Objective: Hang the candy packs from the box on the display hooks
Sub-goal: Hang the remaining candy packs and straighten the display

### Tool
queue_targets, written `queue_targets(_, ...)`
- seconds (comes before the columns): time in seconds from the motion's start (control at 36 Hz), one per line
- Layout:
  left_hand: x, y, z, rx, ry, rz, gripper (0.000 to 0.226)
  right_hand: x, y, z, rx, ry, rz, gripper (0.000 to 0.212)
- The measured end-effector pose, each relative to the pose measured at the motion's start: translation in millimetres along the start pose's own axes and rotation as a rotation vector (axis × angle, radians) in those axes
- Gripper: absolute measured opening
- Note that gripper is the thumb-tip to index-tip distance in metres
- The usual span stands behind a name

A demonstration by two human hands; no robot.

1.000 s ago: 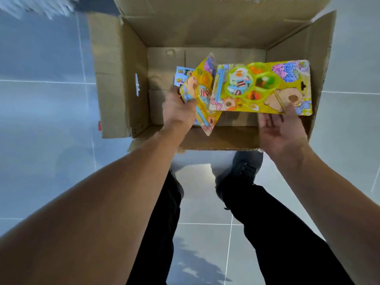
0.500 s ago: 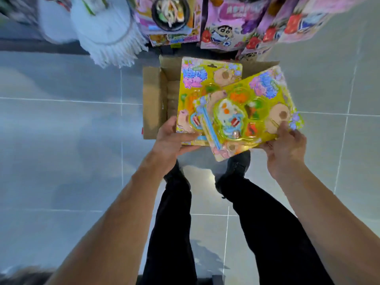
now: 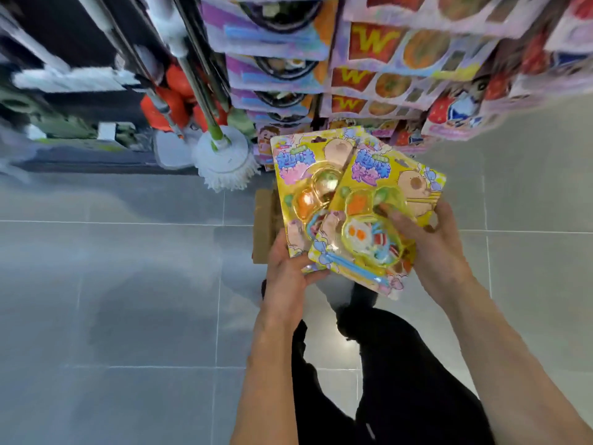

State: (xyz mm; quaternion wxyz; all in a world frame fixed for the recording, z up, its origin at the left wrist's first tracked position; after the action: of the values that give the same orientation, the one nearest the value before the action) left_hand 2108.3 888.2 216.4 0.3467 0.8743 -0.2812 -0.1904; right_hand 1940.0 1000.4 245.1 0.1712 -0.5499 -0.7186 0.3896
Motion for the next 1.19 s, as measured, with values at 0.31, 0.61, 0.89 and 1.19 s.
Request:
queue_targets(0.31, 36.2, 81.5, -90.9, -0.092, -0.072, -0.004, 0.072, -34.7, -84.6, -94.9, -0.06, -0.238, -0.26, 0.059)
queue_targets(0.61, 47.8, 167.0, -131.0, -0.235, -0.123, -0.028, 0.053, -64.6, -148.3, -114.4, 0.094, -0.305, -0.199, 0.034)
queue_targets(0.89, 39.5, 226.9, -149.7, -0.446, -0.056, 0.098, 0.044, -75.6, -204.1, -117.9, 0.295, -0.447, -0.187, 0.039)
queue_targets(1.19, 43.4, 308.8, -164.0, -0.675, 0.071, 0.237, 0.037, -110.2, -271.4, -120.3, 0.545, -0.503, -0.182, 0.037)
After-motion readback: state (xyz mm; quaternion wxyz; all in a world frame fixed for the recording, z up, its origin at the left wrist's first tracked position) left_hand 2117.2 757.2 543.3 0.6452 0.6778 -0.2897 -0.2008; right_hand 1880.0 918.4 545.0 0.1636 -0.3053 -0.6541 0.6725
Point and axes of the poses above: each hand's wrist, its own z-axis towards the middle knuckle, its own x-axis out of the back of the hand, y = z × x, the point moved 1 cm from there along z, towards the middle knuckle, and after that the axes turned 11 degrees about z, right-handed, at the moved point
